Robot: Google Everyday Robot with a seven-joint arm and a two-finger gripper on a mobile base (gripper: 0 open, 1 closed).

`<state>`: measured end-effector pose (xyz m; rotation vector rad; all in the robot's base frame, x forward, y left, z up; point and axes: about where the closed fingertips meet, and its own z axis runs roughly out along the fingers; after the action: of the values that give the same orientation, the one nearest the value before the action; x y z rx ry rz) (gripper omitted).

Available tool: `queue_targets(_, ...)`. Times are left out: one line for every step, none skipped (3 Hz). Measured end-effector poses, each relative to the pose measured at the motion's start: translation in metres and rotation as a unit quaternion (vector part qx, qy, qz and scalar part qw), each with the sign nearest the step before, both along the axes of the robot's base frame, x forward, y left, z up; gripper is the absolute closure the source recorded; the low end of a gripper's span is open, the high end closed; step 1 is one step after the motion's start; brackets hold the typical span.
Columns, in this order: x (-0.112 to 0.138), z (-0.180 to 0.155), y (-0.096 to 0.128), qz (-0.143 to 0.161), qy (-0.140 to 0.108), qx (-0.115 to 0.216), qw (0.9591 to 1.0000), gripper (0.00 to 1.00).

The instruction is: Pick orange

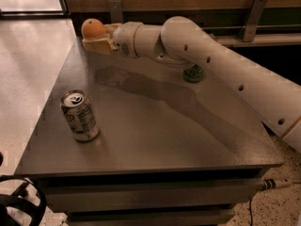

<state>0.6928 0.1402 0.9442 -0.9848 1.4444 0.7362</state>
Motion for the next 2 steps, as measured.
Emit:
queue_targets(-0.002, 0.021, -0.010, -0.001, -0.017, 0.005, 0.9998, 1.00)
queue_targets(-0.001, 0.033, -0.016, 0.002, -0.028, 0.013, 0.9995, 1.00)
